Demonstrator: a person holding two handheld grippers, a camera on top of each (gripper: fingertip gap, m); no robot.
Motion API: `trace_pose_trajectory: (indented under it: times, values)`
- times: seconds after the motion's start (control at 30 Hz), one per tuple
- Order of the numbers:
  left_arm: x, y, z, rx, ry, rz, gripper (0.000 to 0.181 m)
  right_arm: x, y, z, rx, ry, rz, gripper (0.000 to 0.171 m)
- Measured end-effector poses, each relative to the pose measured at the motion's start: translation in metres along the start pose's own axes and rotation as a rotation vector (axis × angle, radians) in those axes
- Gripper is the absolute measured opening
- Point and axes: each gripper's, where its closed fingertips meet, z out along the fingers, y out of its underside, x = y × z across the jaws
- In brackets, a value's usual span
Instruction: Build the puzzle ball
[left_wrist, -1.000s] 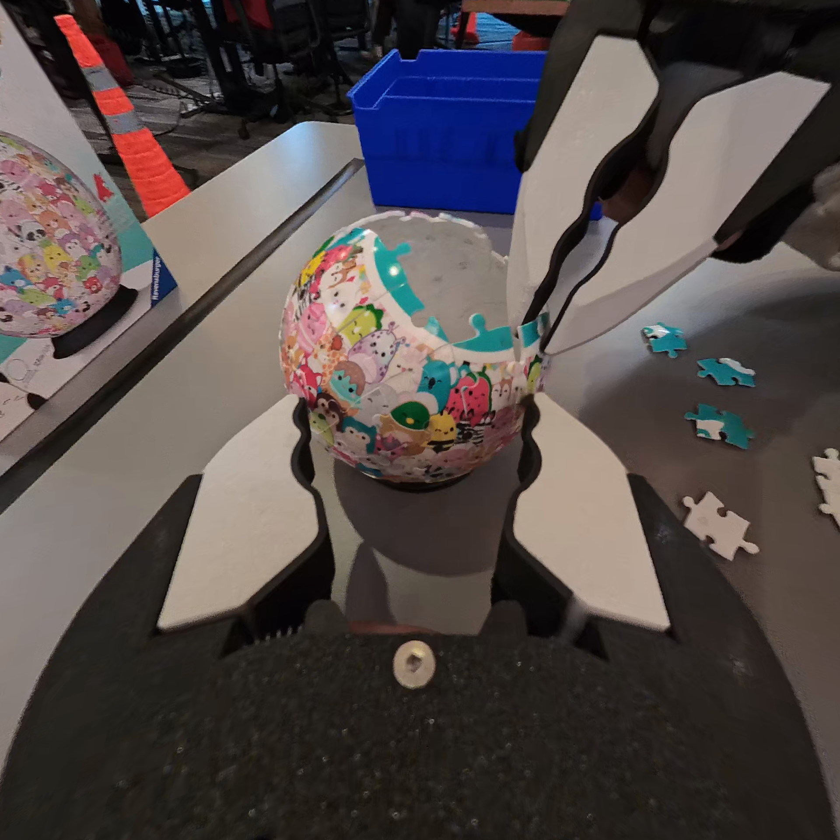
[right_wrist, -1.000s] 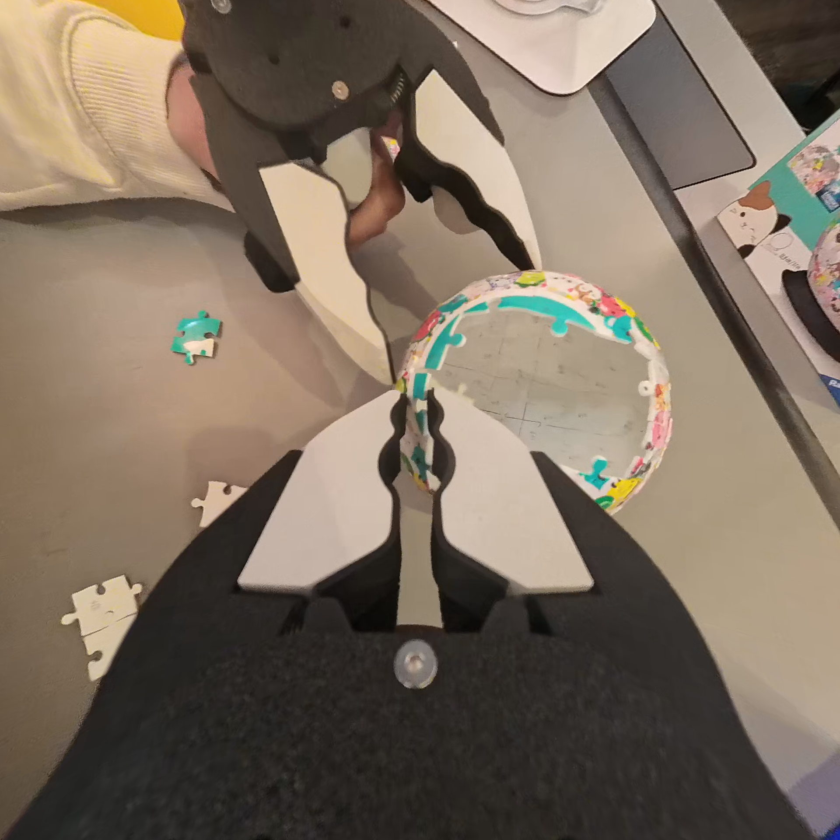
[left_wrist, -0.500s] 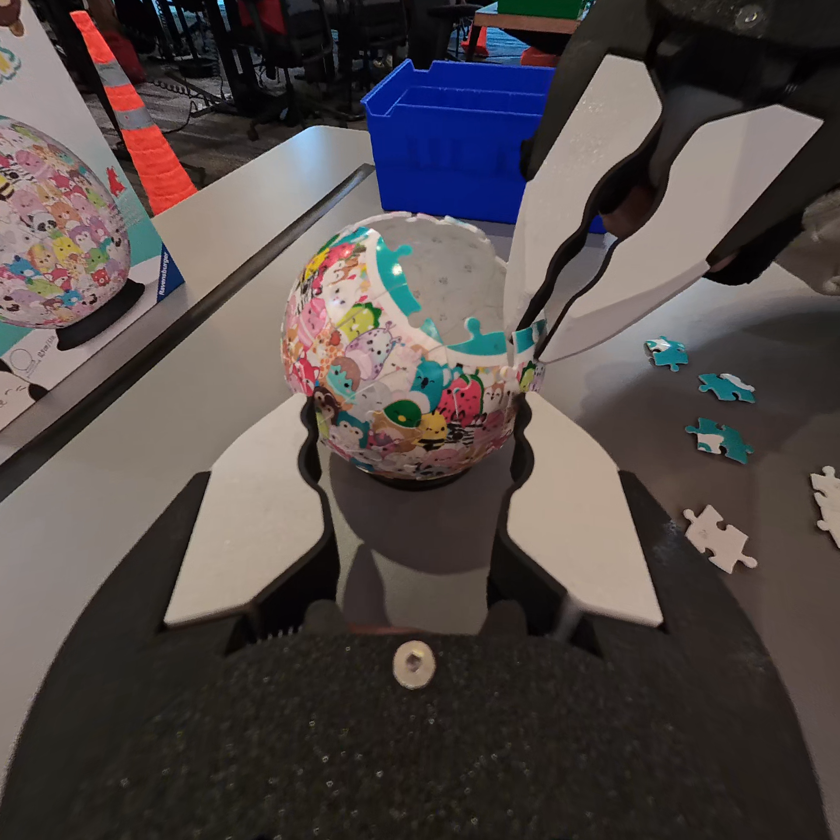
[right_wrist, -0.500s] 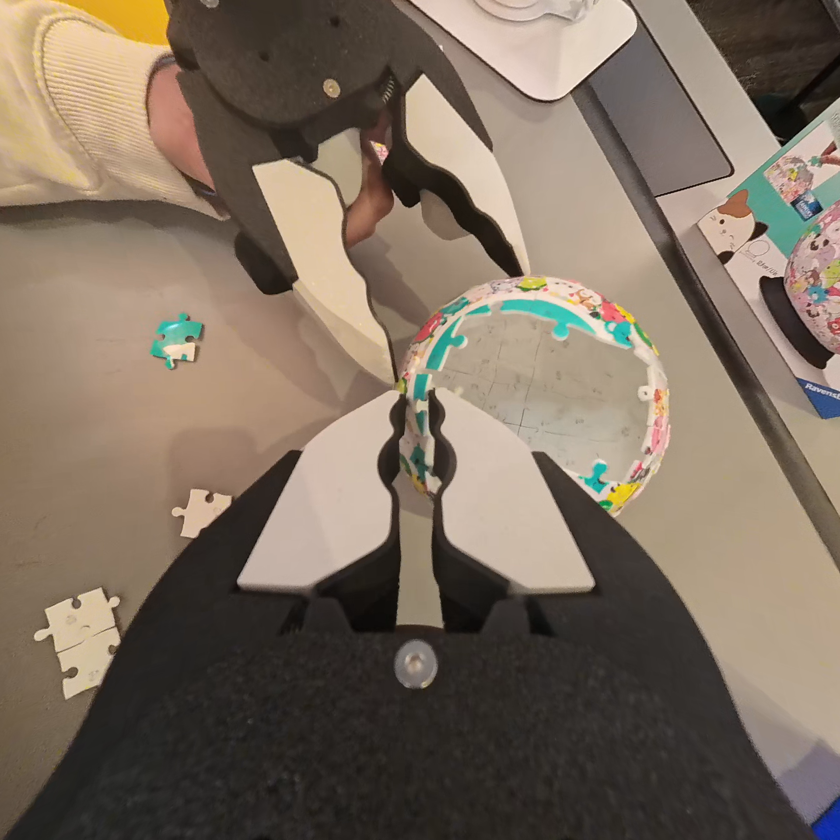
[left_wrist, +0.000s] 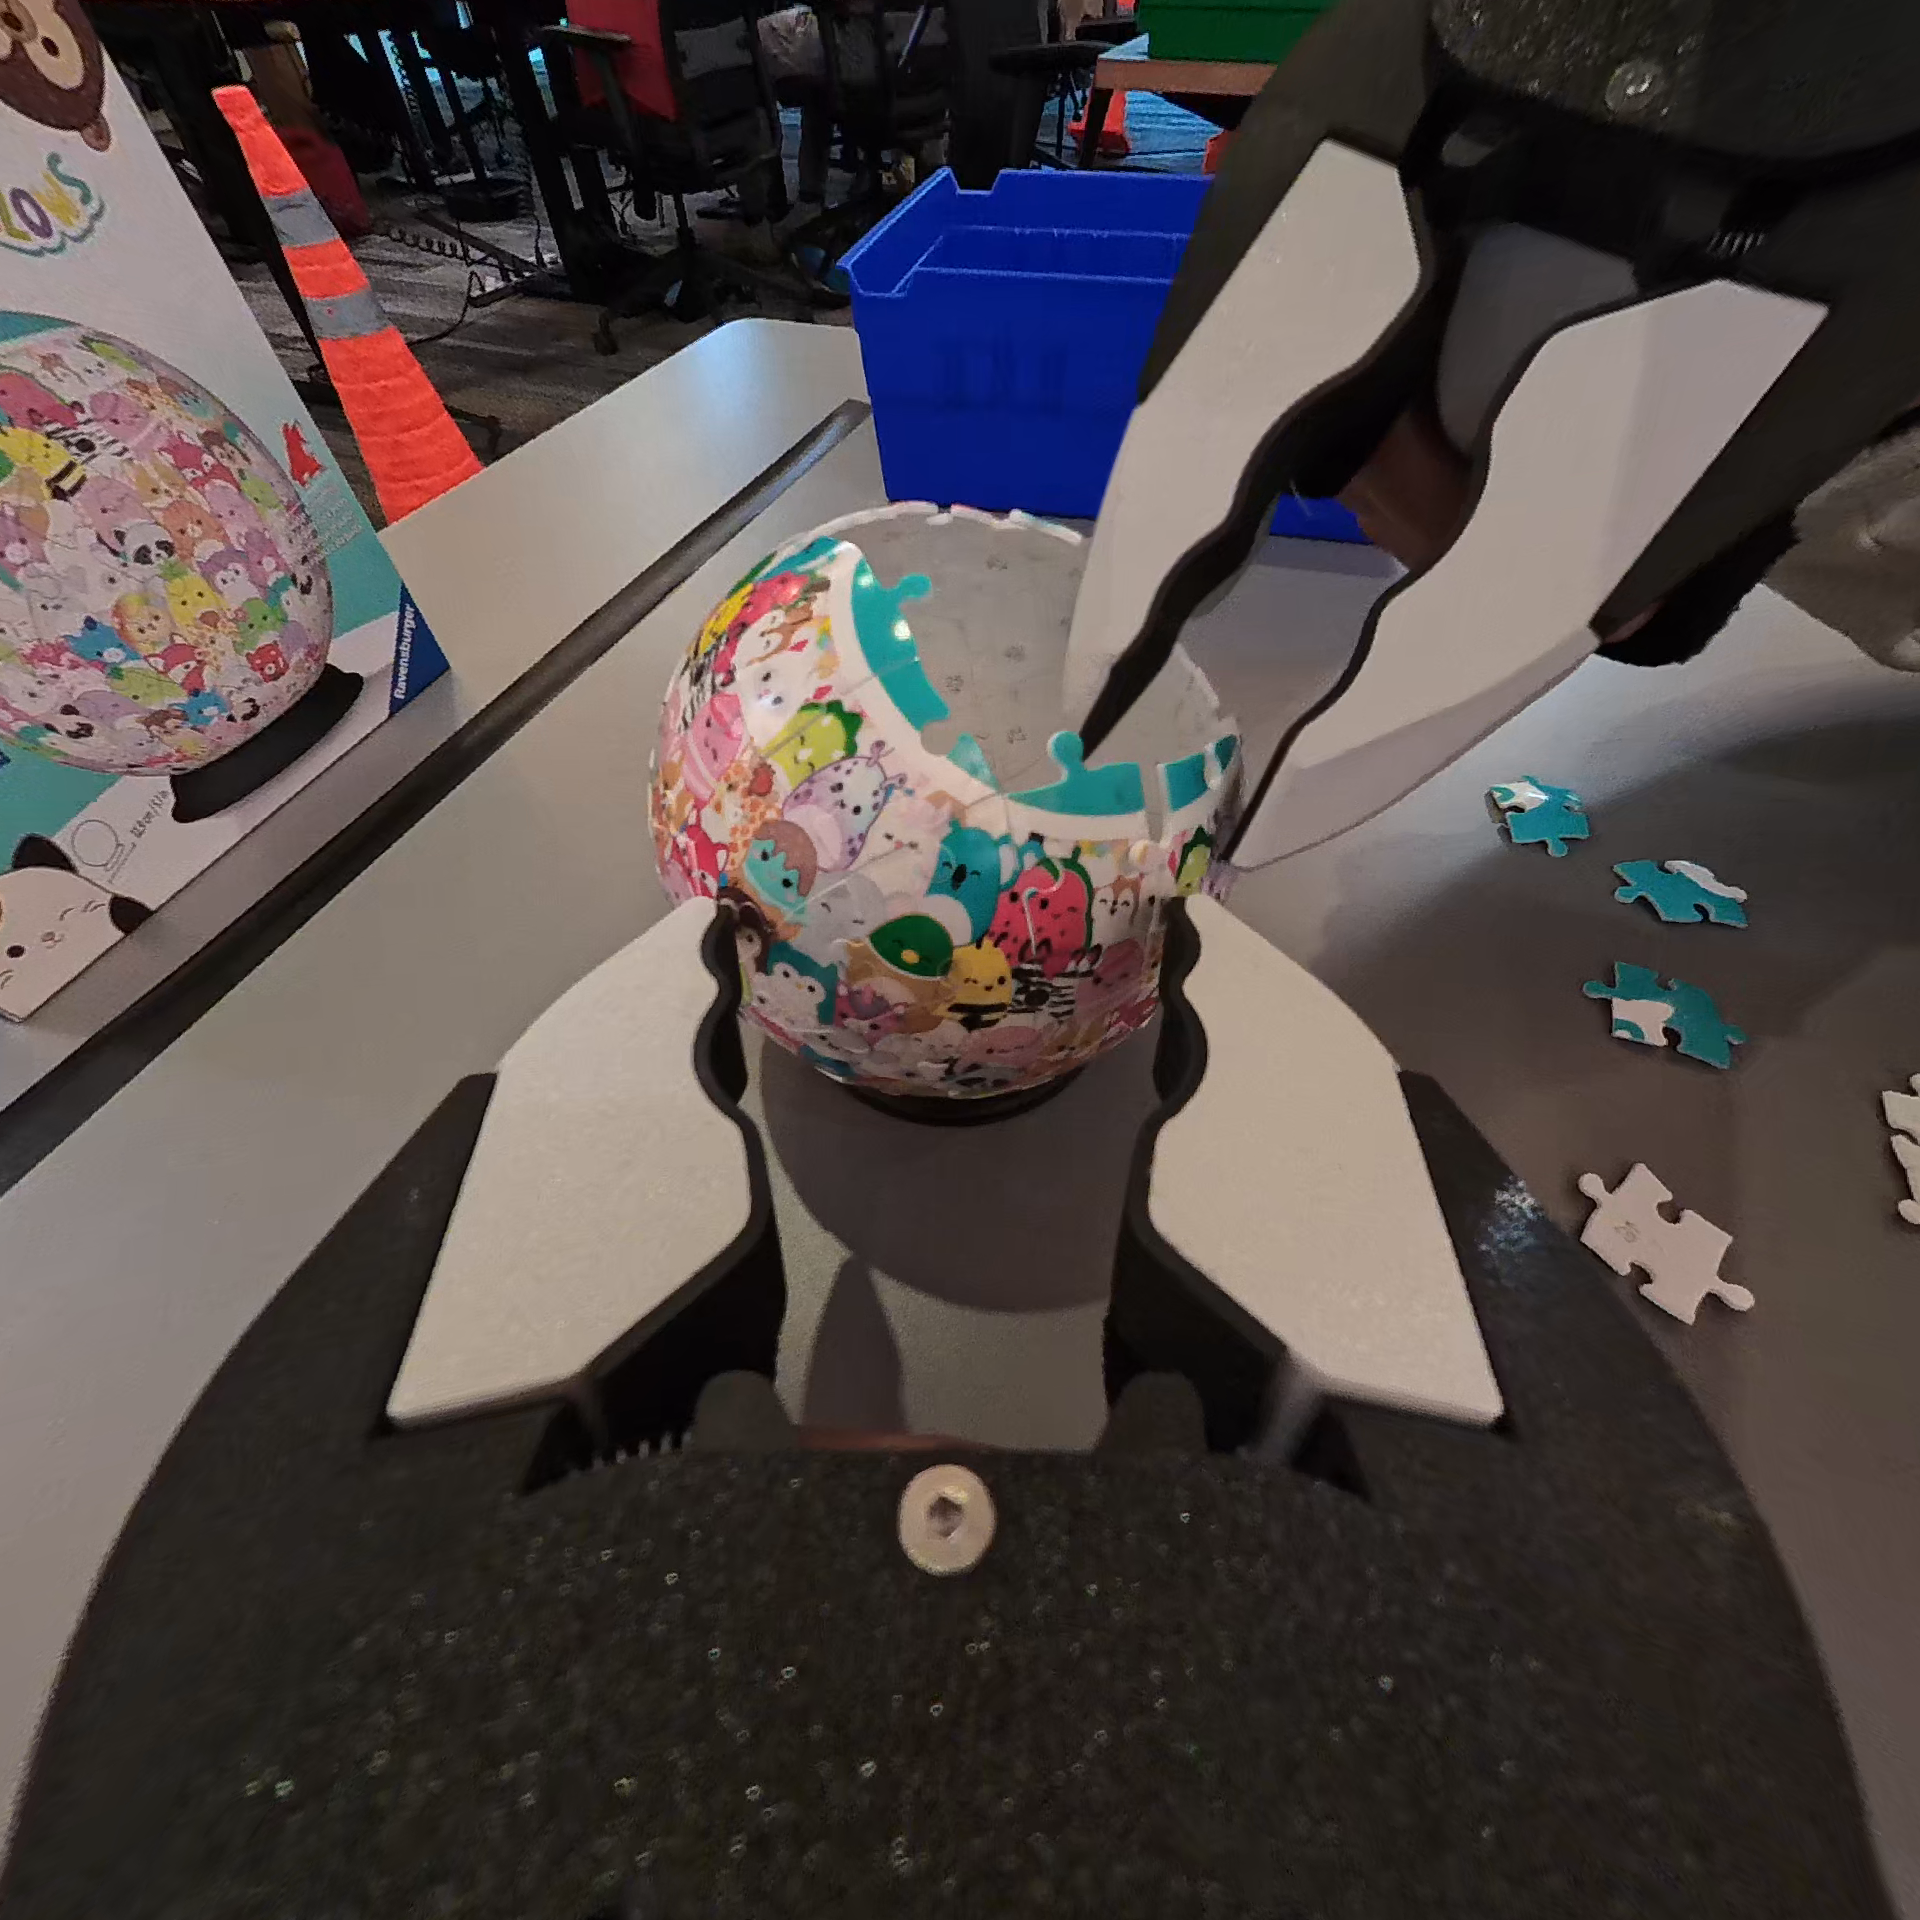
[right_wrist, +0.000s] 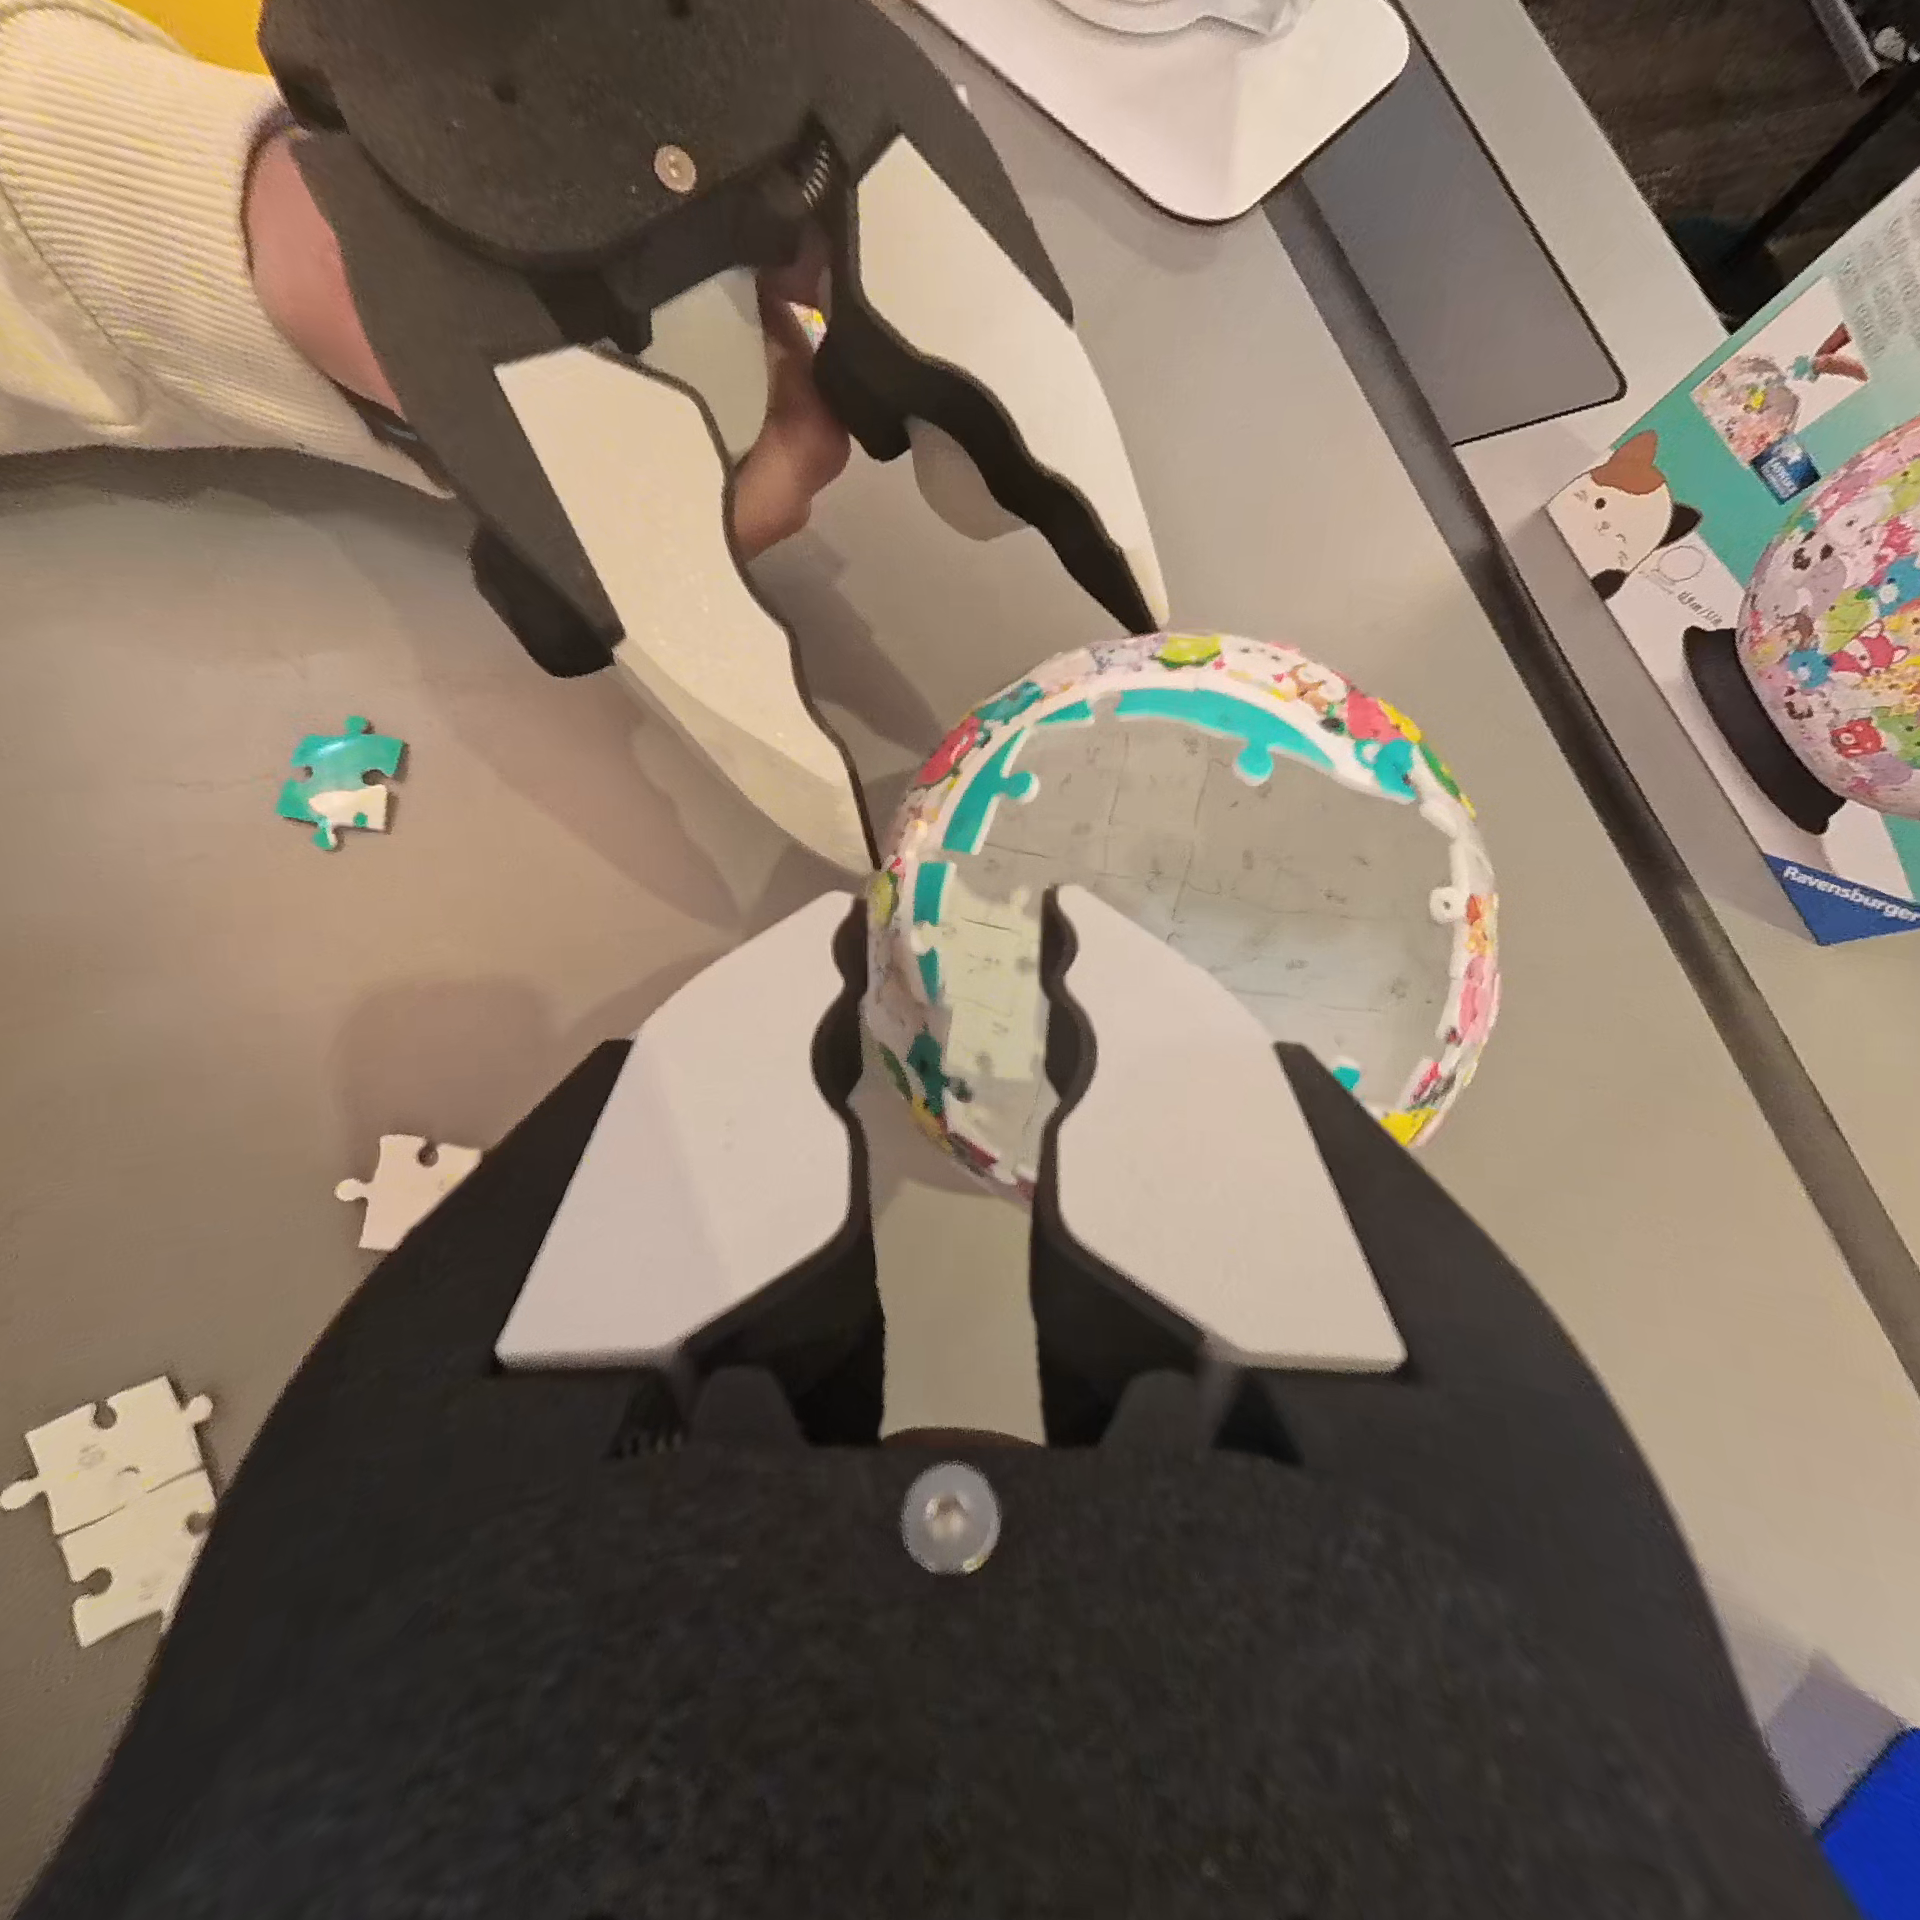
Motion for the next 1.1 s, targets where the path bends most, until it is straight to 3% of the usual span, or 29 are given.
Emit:
trace_pose_trajectory:
  times: [0.3, 0.43, 0.6, 0.73, 0.93, 1.1]
  values:
    - [-0.003, -0.001, -0.004, -0.008, 0.004, 0.035, 0.079, 0.002, -0.004, 0.003, -0.001, 0.035, -0.055, 0.03]
    - [-0.015, -0.013, -0.014, 0.048, 0.004, 0.003, 0.062, 0.003, -0.004, -0.004, 0.036, 0.043, -0.044, 0.029]
    - [-0.003, -0.007, -0.007, 0.023, 0.054, 0.025, 0.059, 0.009, -0.005, -0.002, 0.066, 0.038, 0.027, 0.03]
    - [-0.003, -0.007, -0.005, 0.024, 0.04, 0.03, 0.066, 0.001, -0.008, -0.001, 0.09, 0.0, 0.013, 0.03]
    - [-0.01, -0.006, 0.004, 0.005, 0.16, -0.066, 0.097, 0.006, -0.008, 0.001, 0.076, 0.024, 0.016, 0.03]
    - [-0.005, -0.002, 0.01, -0.023, 0.204, -0.043, 0.1, 0.013, -0.008, 0.003, 0.07, 0.064, 0.021, 0.035]
